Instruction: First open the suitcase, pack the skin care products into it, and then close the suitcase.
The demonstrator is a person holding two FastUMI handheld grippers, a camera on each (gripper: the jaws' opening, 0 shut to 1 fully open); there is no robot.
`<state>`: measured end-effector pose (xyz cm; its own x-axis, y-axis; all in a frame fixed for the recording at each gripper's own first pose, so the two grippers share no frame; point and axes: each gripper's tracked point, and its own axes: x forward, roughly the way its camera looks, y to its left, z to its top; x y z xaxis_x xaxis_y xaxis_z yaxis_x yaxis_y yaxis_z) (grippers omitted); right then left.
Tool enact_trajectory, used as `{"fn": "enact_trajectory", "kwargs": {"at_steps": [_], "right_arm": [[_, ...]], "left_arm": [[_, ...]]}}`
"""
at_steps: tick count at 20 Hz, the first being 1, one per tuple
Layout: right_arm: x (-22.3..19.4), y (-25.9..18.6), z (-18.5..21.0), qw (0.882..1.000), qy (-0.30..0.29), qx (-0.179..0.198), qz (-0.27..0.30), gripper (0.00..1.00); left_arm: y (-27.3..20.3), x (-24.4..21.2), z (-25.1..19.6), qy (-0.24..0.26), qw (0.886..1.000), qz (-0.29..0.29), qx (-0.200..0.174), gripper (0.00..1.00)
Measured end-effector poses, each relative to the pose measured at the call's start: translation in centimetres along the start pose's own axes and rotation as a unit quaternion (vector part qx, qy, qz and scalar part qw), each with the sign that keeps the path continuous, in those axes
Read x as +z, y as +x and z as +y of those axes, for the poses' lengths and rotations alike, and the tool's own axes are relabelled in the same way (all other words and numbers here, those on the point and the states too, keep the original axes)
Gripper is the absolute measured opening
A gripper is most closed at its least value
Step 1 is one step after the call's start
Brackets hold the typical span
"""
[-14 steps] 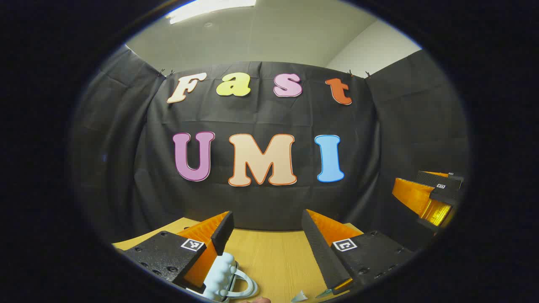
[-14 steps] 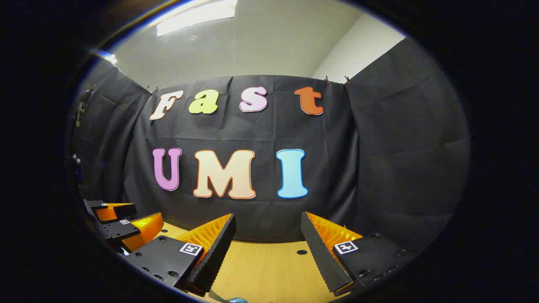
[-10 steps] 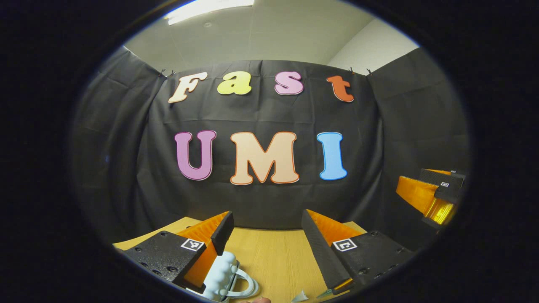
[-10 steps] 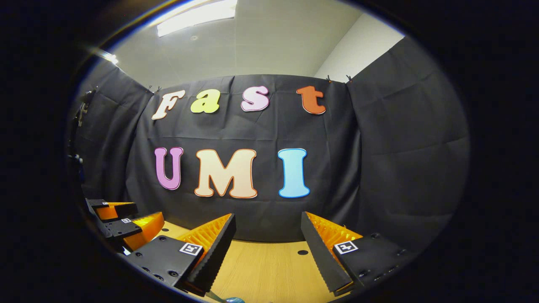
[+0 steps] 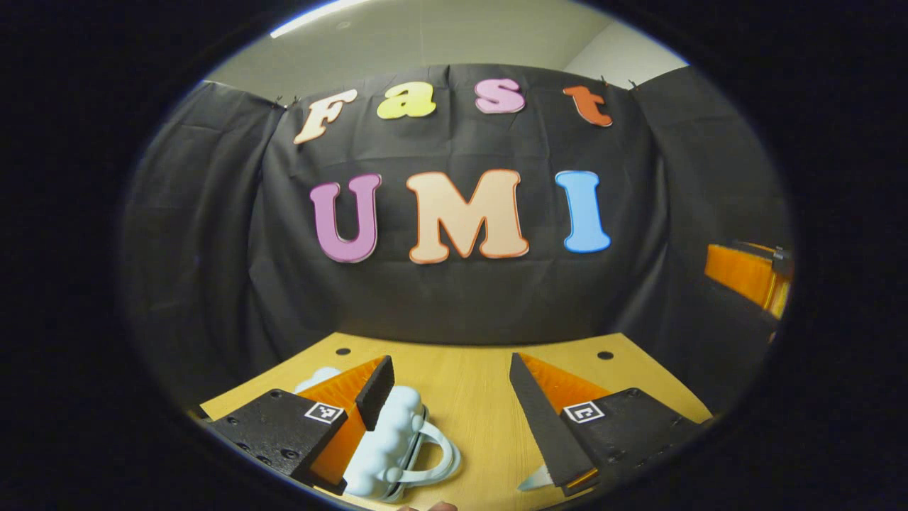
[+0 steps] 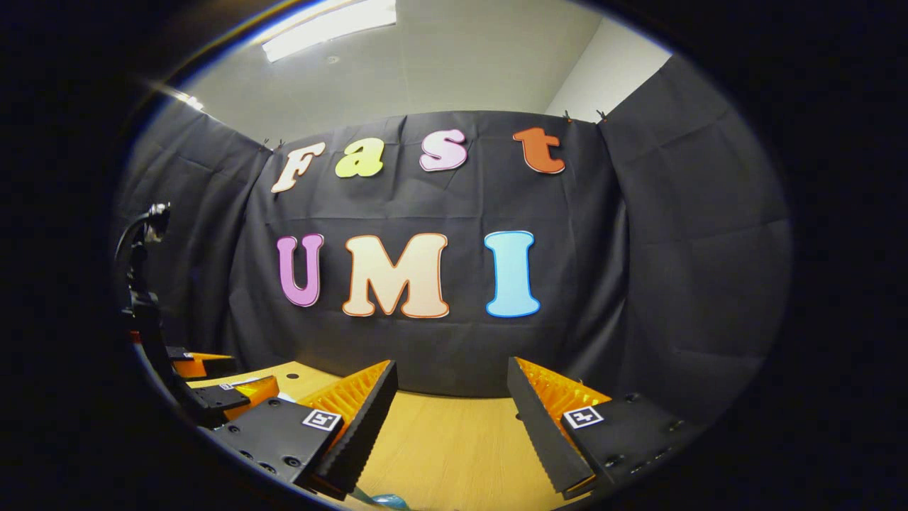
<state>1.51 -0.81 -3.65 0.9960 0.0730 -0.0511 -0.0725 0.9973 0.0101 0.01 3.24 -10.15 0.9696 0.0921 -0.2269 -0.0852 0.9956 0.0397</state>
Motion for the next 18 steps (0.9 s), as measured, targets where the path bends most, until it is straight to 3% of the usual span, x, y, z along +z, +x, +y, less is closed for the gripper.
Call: {"fn": "enact_trajectory", "kwargs": {"at_steps": [5, 12, 18], "right_arm": [[-1.0, 0.2, 1.0, 1.000, -0.007, -0.021, 0.015, 0.97], [-2.2, -0.3, 0.1, 0.997, -0.015, -0.061, 0.036, 0.97], [-3.4, -0.6, -1.5, 0.995, -0.024, -0.087, 0.052, 0.97]], "left_arm": [[2.0, -7.9, 1.7, -0.002, 0.993, 0.121, -0.006, 0.97], [4.1, -14.2, 0.1, 0.019, 0.977, 0.206, -0.045, 0.97], [4.5, -20.0, -0.4, 0.017, 0.953, 0.300, -0.051, 0.94]]}}
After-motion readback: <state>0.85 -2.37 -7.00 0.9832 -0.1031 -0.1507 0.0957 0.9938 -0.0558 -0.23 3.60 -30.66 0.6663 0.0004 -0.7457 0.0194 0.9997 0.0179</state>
